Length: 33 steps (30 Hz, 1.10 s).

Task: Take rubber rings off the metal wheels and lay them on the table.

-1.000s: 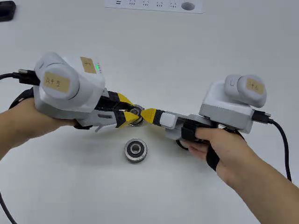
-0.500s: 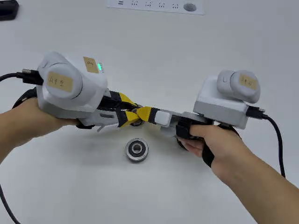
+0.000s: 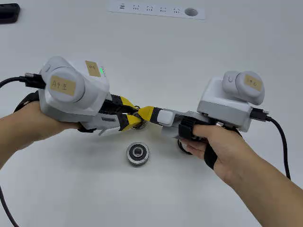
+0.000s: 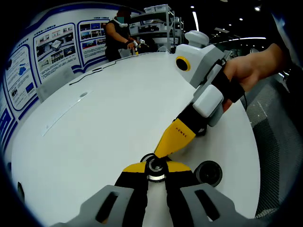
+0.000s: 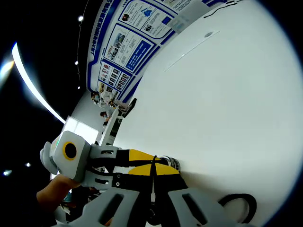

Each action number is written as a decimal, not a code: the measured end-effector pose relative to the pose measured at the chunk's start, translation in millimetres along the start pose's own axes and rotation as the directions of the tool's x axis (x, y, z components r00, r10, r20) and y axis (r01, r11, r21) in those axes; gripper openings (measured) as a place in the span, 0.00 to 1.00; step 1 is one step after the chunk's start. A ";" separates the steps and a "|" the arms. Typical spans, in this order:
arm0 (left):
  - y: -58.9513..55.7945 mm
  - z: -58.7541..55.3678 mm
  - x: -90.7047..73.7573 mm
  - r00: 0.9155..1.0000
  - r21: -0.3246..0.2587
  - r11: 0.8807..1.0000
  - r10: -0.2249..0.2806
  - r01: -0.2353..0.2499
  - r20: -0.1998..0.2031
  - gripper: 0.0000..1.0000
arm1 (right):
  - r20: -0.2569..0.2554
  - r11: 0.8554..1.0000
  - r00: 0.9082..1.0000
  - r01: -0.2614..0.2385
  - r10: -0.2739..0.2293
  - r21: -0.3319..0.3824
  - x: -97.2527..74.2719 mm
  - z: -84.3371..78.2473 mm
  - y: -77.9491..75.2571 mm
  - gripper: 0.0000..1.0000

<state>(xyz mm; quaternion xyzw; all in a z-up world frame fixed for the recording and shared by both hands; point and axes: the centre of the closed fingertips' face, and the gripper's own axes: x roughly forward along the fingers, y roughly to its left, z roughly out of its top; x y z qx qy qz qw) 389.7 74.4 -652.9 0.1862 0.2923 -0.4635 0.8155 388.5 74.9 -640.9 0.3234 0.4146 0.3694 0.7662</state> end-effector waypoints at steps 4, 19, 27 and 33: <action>-0.1 0.3 -0.3 1.000 -0.022 1.000 0.013 -0.013 0.004 0.13 | -0.001 1.000 1.000 0.009 -0.009 0.014 -1.1 -0.6 -0.6 0.01; 3.7 1.6 -15.7 0.997 0.007 0.997 0.075 -0.074 -0.022 0.18 | 0.011 0.997 1.000 0.017 -0.018 0.073 -2.2 -1.8 1.1 0.02; 13.6 3.2 -41.4 0.989 -0.074 0.987 0.147 -0.145 0.020 0.22 | 0.015 0.996 1.000 -0.004 0.003 0.085 -4.7 -2.2 11.8 0.02; 20.8 11.6 -59.3 0.973 -0.134 0.970 0.216 -0.203 0.086 0.22 | 0.036 0.995 0.999 -0.007 0.003 0.096 -15.8 3.4 13.9 0.02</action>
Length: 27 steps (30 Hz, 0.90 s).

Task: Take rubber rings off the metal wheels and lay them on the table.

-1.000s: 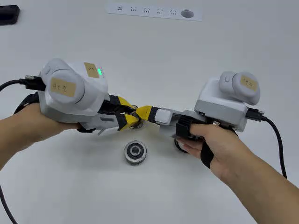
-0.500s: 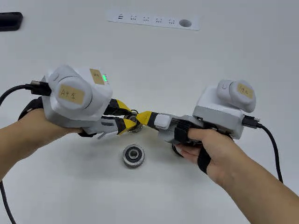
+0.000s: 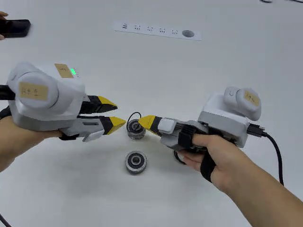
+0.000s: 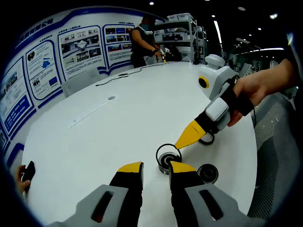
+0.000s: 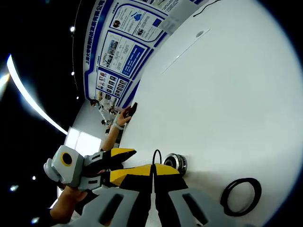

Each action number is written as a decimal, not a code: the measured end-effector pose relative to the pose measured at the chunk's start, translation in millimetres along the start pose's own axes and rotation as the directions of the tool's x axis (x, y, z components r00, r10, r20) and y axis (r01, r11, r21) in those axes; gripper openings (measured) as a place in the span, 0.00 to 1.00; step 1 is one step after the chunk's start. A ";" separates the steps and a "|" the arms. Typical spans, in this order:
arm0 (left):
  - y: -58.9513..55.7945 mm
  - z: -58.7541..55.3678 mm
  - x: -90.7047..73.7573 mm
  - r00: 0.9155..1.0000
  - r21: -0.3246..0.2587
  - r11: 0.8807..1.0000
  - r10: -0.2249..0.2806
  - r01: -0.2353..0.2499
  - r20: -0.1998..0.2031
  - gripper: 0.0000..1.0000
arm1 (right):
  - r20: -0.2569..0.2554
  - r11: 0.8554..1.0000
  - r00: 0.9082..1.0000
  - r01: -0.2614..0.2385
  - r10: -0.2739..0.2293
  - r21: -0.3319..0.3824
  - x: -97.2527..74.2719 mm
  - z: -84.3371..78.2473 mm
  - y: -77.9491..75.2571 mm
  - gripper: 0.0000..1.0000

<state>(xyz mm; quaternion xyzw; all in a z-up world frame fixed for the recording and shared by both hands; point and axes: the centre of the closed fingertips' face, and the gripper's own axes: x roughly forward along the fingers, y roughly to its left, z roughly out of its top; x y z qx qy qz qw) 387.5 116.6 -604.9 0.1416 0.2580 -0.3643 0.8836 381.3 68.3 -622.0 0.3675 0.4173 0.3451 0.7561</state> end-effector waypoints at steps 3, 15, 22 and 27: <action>1.0 5.8 -6.9 0.999 -0.026 1.000 0.011 -0.010 0.034 0.23 | 0.015 1.000 1.000 0.007 -0.007 0.001 -7.8 4.2 -1.3 0.02; -6.6 22.2 -23.9 0.986 -0.062 0.997 0.048 -0.039 0.158 0.25 | 0.073 0.998 0.996 0.053 -0.055 0.028 -42.7 17.2 -21.3 0.02; -5.0 33.0 -39.1 0.973 -0.109 0.992 0.093 -0.071 0.210 0.31 | 0.106 0.995 0.991 0.080 -0.086 0.060 -66.1 15.4 -33.3 0.02; -10.8 32.4 -46.4 0.973 -0.120 0.991 0.089 -0.064 0.215 0.32 | 0.122 0.991 0.986 0.100 -0.110 0.091 -80.6 10.4 -44.6 0.02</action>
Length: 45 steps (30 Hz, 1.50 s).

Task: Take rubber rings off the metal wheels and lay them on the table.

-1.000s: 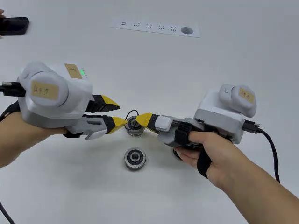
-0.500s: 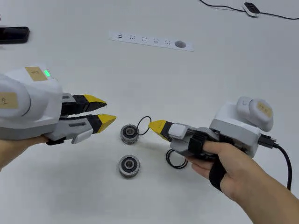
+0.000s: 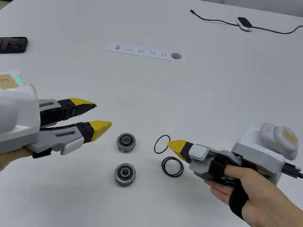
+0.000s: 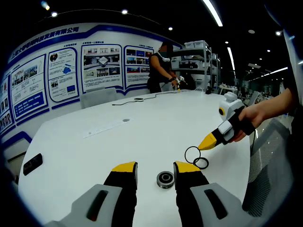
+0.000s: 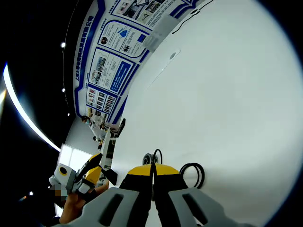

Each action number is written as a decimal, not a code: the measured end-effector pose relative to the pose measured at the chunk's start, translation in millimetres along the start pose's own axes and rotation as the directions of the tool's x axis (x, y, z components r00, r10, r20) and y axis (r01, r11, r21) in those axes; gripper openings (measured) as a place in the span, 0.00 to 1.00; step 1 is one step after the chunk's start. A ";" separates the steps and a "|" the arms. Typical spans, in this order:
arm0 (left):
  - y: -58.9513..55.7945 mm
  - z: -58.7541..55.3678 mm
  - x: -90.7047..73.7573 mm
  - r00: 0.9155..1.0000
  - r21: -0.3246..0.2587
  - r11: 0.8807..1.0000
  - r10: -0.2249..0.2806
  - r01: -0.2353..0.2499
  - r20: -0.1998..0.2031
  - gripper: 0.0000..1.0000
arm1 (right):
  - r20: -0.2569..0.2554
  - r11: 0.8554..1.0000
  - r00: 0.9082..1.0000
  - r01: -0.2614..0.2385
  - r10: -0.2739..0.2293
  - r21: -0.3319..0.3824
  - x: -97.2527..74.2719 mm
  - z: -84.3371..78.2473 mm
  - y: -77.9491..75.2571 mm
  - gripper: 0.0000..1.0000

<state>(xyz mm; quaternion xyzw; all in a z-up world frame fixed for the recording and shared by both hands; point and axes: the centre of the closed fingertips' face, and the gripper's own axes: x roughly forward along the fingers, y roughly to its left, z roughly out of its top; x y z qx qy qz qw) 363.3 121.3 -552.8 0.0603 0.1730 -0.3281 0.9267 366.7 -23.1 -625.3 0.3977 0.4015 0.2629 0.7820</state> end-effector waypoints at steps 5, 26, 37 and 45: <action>-3.6 -4.4 -5.8 1.000 -0.018 1.000 0.005 -0.005 0.001 0.34 | 0.004 0.999 1.000 0.026 -0.026 0.024 -9.4 -7.2 -13.5 0.02; -5.6 -14.6 -16.4 1.000 -0.065 0.998 0.028 -0.028 0.001 0.37 | -0.016 0.986 0.986 0.164 -0.164 0.008 -11.8 -20.6 -54.1 0.03; -4.0 -16.8 -17.9 1.000 -0.068 0.997 0.031 -0.031 -0.001 0.37 | 0.033 0.973 0.982 0.189 -0.186 -0.135 -22.2 -7.5 -53.5 0.10; -4.1 -17.3 -20.7 0.999 -0.086 0.996 0.040 -0.039 0.015 0.39 | 0.100 0.851 0.979 0.204 -0.178 -0.484 -38.3 18.7 -47.6 0.13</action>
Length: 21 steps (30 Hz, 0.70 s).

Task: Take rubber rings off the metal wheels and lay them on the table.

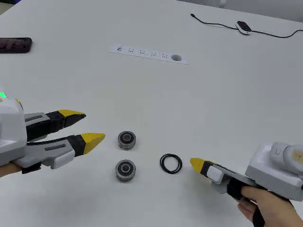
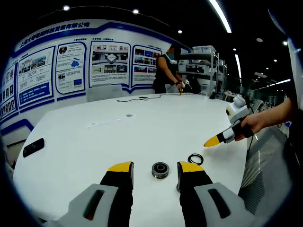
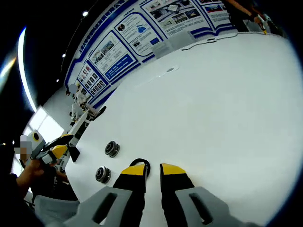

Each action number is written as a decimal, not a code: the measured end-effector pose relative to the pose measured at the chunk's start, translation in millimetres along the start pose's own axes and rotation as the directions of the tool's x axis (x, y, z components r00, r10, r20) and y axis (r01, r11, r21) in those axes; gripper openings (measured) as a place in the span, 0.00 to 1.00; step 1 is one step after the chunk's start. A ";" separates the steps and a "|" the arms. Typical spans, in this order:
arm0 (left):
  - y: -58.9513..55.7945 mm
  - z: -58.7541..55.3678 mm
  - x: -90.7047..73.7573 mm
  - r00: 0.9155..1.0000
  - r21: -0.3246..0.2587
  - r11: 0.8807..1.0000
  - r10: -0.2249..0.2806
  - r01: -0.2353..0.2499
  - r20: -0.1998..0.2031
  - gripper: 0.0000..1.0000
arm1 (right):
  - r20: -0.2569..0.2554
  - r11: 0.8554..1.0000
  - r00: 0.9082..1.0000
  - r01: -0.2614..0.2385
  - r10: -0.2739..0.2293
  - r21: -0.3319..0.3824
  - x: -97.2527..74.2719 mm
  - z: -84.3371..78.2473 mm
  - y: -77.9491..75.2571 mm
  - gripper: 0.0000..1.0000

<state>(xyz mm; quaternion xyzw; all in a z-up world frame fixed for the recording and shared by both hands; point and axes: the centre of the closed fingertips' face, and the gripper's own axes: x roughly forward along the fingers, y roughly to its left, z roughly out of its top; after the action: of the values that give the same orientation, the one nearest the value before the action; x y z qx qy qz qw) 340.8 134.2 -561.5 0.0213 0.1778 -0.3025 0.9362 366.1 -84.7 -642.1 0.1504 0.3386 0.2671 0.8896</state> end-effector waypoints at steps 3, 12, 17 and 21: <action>0.7 -1.9 -3.3 1.000 -0.006 1.000 0.008 -0.008 0.000 0.40 | 0.015 0.996 1.000 -0.003 0.004 -0.088 -7.7 6.0 -0.1 0.16; 2.8 -15.7 -18.8 0.999 -0.008 1.000 0.028 -0.028 -0.016 0.43 | 0.041 0.963 0.999 -0.004 0.015 -0.268 -28.9 17.8 0.2 0.24; 5.3 -18.6 -28.4 0.999 -0.021 0.998 0.052 -0.052 -0.005 0.46 | 0.040 0.944 0.998 -0.027 0.042 -0.328 -36.8 20.5 1.1 0.31; 4.2 -20.3 -32.7 0.998 -0.017 0.998 0.061 -0.061 -0.006 0.48 | 0.044 0.935 0.998 -0.026 0.044 -0.355 -43.8 24.8 -1.7 0.37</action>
<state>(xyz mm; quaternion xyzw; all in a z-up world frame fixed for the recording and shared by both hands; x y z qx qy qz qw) 312.1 158.9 -569.5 0.0193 0.1823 -0.2723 0.9446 356.1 -113.6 -602.1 0.0006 0.2593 0.3355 0.9056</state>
